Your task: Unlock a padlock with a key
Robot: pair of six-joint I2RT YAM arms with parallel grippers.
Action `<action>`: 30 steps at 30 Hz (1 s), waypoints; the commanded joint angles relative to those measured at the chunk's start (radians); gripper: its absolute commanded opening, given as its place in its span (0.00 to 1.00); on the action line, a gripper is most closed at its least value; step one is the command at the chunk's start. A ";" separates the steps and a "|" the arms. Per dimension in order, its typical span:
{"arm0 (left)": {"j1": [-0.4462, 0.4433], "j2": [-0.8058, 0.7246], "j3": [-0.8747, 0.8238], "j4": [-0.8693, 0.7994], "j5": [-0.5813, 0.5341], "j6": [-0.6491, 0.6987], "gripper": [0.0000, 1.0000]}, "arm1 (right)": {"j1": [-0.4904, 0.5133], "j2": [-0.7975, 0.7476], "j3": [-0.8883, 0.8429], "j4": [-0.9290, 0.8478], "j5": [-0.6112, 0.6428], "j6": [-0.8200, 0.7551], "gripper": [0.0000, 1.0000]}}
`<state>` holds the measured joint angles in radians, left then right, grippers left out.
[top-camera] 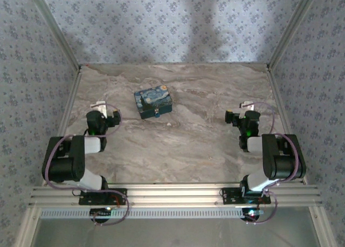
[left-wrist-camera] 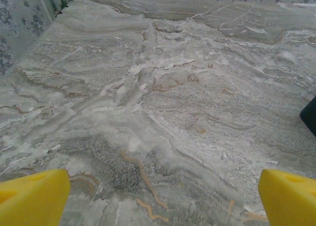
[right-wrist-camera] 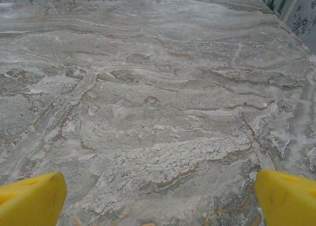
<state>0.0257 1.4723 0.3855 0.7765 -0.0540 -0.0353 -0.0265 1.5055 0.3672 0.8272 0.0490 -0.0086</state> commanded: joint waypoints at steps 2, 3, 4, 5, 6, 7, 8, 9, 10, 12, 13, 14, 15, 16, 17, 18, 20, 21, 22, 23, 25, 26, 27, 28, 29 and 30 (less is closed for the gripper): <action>-0.004 -0.154 0.015 -0.122 -0.022 -0.012 0.98 | -0.008 -0.108 0.007 -0.088 0.012 0.003 1.00; -0.007 -0.194 0.020 -0.161 -0.023 -0.019 0.98 | -0.008 -0.137 0.016 -0.127 0.010 0.005 1.00; -0.007 -0.231 0.027 -0.200 -0.026 -0.042 0.98 | -0.006 -0.166 0.022 -0.161 0.008 0.007 1.00; -0.008 -0.264 0.035 -0.234 -0.025 -0.064 0.98 | -0.005 -0.191 0.024 -0.184 0.007 0.008 1.00; -0.009 -0.297 0.047 -0.278 -0.013 -0.089 0.98 | -0.004 -0.217 0.025 -0.211 0.007 0.011 1.00; -0.009 -0.323 0.064 -0.326 -0.003 -0.127 0.98 | -0.003 -0.248 0.028 -0.239 0.008 0.020 1.00; -0.009 -0.346 0.086 -0.383 0.010 -0.164 0.98 | -0.004 -0.277 0.032 -0.269 0.003 0.030 1.00; -0.009 -0.361 0.107 -0.437 0.025 -0.192 0.98 | -0.003 -0.299 0.039 -0.299 0.001 0.037 1.00; -0.009 -0.375 0.130 -0.496 0.034 -0.232 0.98 | -0.004 -0.324 0.052 -0.341 -0.002 0.047 1.00; -0.009 -0.398 0.171 -0.591 0.066 -0.295 0.98 | -0.004 -0.366 0.075 -0.419 -0.014 0.073 1.00; -0.009 -0.409 0.188 -0.630 0.090 -0.328 0.98 | -0.003 -0.387 0.092 -0.477 -0.020 0.093 1.00; -0.009 -0.421 0.202 -0.664 0.113 -0.366 0.98 | -0.003 -0.408 0.111 -0.532 -0.030 0.114 1.00; -0.010 -0.432 0.210 -0.685 0.139 -0.393 0.98 | -0.003 -0.426 0.131 -0.586 -0.040 0.137 1.00; -0.012 -0.445 0.216 -0.700 0.167 -0.432 0.98 | -0.002 -0.446 0.157 -0.651 -0.052 0.169 1.00; -0.015 -0.456 0.222 -0.715 0.196 -0.471 0.98 | -0.001 -0.466 0.183 -0.713 -0.069 0.197 1.00; -0.018 -0.465 0.227 -0.723 0.226 -0.495 0.98 | 0.001 -0.482 0.204 -0.769 -0.081 0.225 1.00; -0.037 -0.484 0.239 -0.753 0.252 -0.548 0.98 | 0.010 -0.515 0.247 -0.876 -0.104 0.288 1.00; -0.050 -0.491 0.241 -0.756 0.267 -0.564 0.98 | 0.015 -0.529 0.259 -0.918 -0.121 0.305 1.00; -0.065 -0.497 0.243 -0.757 0.284 -0.584 0.98 | 0.022 -0.543 0.271 -0.961 -0.139 0.323 1.00; -0.080 -0.500 0.246 -0.761 0.293 -0.600 0.98 | 0.028 -0.556 0.278 -0.996 -0.147 0.338 1.00; -0.120 -0.504 0.245 -0.758 0.311 -0.628 0.98 | 0.048 -0.575 0.296 -1.082 -0.160 0.365 1.00; -0.139 -0.505 0.247 -0.762 0.314 -0.639 0.98 | 0.060 -0.581 0.305 -1.119 -0.165 0.376 0.99; -0.155 -0.506 0.249 -0.765 0.313 -0.645 0.98 | 0.071 -0.583 0.311 -1.156 -0.167 0.386 0.98; -0.174 -0.506 0.251 -0.766 0.311 -0.653 0.98 | 0.088 -0.583 0.319 -1.195 -0.171 0.395 0.96; -0.192 -0.503 0.253 -0.766 0.305 -0.660 0.98 | 0.108 -0.581 0.326 -1.239 -0.172 0.398 0.94; -0.211 -0.501 0.256 -0.764 0.299 -0.664 0.98 | 0.130 -0.578 0.330 -1.277 -0.167 0.401 0.91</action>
<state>-0.1513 0.9852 0.5991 0.0288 0.2218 -0.6453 0.0631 0.9291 0.6632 -0.2382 -0.0921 0.3374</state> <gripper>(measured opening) 0.980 0.930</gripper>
